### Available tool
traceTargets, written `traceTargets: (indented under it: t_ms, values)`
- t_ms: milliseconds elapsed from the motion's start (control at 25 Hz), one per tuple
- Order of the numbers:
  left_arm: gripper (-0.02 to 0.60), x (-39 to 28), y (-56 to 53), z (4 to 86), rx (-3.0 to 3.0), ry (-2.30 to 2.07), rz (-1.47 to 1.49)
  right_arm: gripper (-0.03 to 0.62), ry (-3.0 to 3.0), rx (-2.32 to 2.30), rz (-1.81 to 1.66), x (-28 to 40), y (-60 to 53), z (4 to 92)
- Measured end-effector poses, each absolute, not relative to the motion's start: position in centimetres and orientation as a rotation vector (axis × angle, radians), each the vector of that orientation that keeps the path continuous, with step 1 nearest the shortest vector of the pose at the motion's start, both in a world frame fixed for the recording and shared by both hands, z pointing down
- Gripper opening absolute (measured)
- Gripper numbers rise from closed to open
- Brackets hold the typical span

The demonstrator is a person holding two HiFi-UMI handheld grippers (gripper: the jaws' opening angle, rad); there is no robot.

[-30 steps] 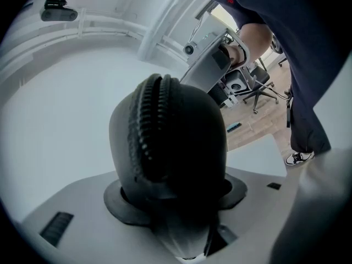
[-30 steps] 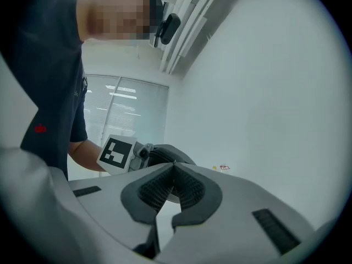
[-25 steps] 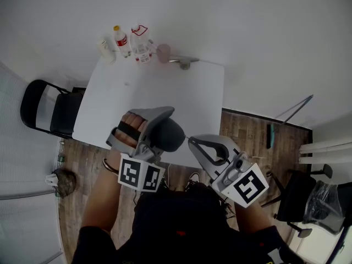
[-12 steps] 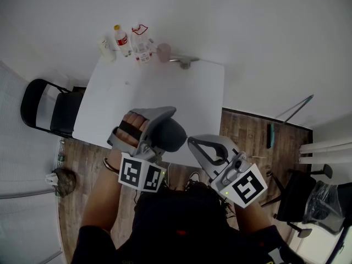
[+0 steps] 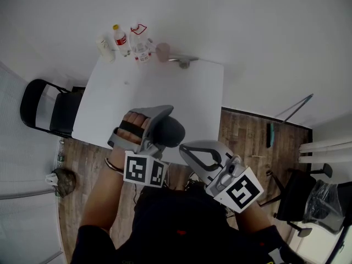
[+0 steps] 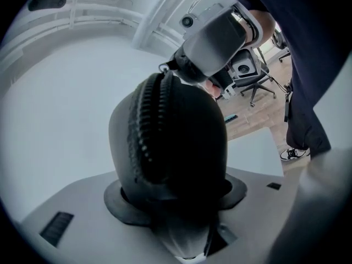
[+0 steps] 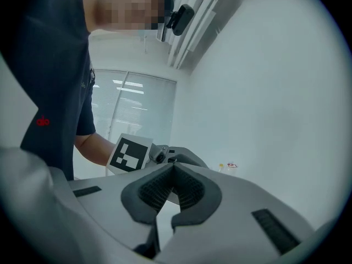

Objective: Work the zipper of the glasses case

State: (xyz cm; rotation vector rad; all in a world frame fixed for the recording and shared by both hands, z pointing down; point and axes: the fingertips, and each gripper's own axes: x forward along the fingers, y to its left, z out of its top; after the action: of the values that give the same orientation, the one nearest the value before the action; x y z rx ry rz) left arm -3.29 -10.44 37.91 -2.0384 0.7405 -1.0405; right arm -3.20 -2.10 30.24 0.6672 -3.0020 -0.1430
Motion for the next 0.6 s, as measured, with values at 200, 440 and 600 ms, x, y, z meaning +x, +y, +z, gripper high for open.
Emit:
traceTargets:
  t_ms: [200,440,600]
  values:
    - [0.276,-3.4,-10.6,38.9,-2.035,0.731,-1.097,0.014,-2.984,0.685,-0.054,-3.8,-2.3,30.9]
    - [0.276,-3.4,-10.3,40.1,-2.039,0.712,-1.146,0.015,-2.954,0.665,-0.057,-4.5,-2.1,31.7]
    - [0.276,-3.2,-10.1,40.4,-2.105,0.727,-1.115,0.015,-2.983,0.707,0.007,-4.5,-2.2,31.5]
